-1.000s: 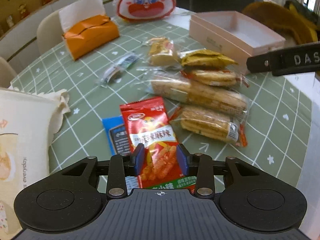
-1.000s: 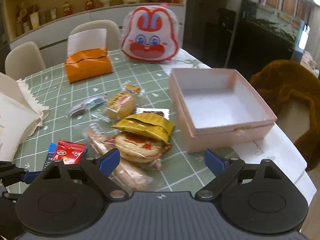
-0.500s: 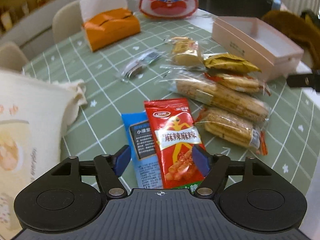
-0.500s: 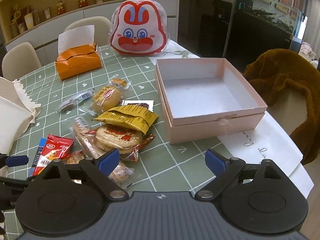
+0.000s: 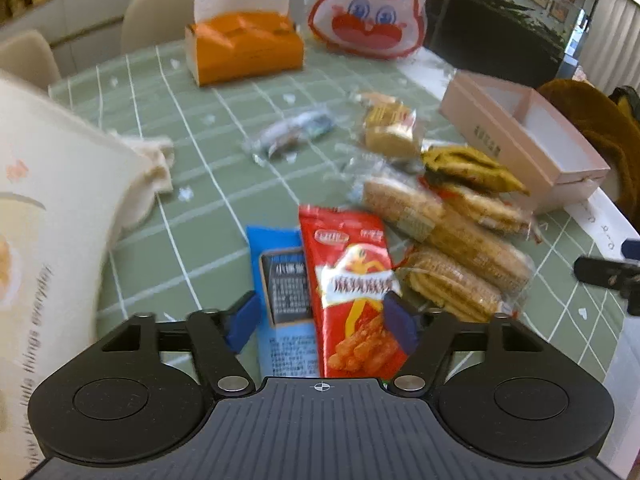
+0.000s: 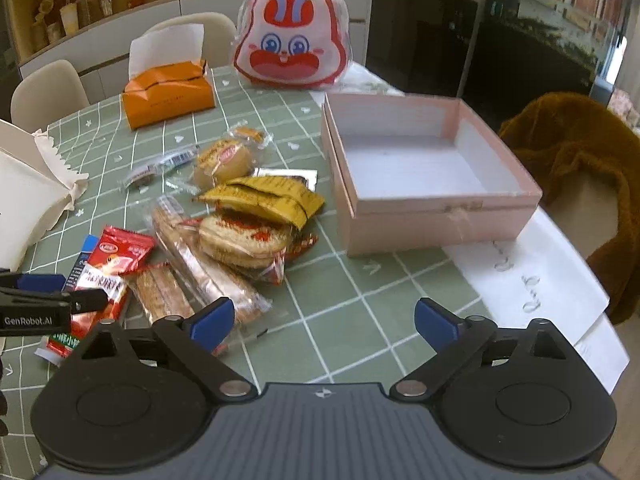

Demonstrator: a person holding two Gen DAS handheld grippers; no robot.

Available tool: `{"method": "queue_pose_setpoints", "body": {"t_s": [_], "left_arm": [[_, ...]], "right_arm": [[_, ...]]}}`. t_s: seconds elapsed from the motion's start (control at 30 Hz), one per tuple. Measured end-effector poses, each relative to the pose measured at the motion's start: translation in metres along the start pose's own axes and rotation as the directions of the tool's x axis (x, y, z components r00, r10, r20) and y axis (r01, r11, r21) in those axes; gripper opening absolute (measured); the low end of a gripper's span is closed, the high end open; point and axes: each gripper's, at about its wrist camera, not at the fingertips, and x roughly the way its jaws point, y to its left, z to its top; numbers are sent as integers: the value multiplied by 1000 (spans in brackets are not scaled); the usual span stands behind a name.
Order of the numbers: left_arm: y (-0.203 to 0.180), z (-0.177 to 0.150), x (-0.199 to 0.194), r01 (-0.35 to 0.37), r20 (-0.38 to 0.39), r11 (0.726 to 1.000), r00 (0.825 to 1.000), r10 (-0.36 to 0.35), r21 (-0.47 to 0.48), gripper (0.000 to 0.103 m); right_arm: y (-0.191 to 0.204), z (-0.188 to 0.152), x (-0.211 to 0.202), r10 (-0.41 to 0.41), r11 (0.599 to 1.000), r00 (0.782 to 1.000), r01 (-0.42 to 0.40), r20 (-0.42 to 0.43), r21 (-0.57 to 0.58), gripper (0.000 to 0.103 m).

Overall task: Organize snacks
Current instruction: 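Move the left tool toward the red spicy strip packet while the right tool approaches the snacks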

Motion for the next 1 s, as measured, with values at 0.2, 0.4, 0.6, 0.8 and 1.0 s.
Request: {"method": "queue_pose_setpoints", "body": {"t_s": [0.2,0.4,0.6,0.8,1.0], "left_arm": [[-16,3,-2,22,-21,998,1000,-21,60,67],[-44,-6,16,-44,-51,984,997,54,174,70],[-30,-4,5,2,-24,993,1000,1,114,53],[5,-2,-33,-4,41,1000,999,5,-18,46],[51,-6,-67,-21,69,989,997,31,-147,16]], "right_arm": [[-3,-6,5,16,999,999,-15,-31,31,97],[-5,-10,4,12,999,999,-11,-31,44,97],[-7,-13,3,-47,999,998,48,-46,25,97],[-7,-16,0,108,993,992,-104,-62,62,97],[49,-8,-6,200,980,977,-201,-70,2,97]]}}
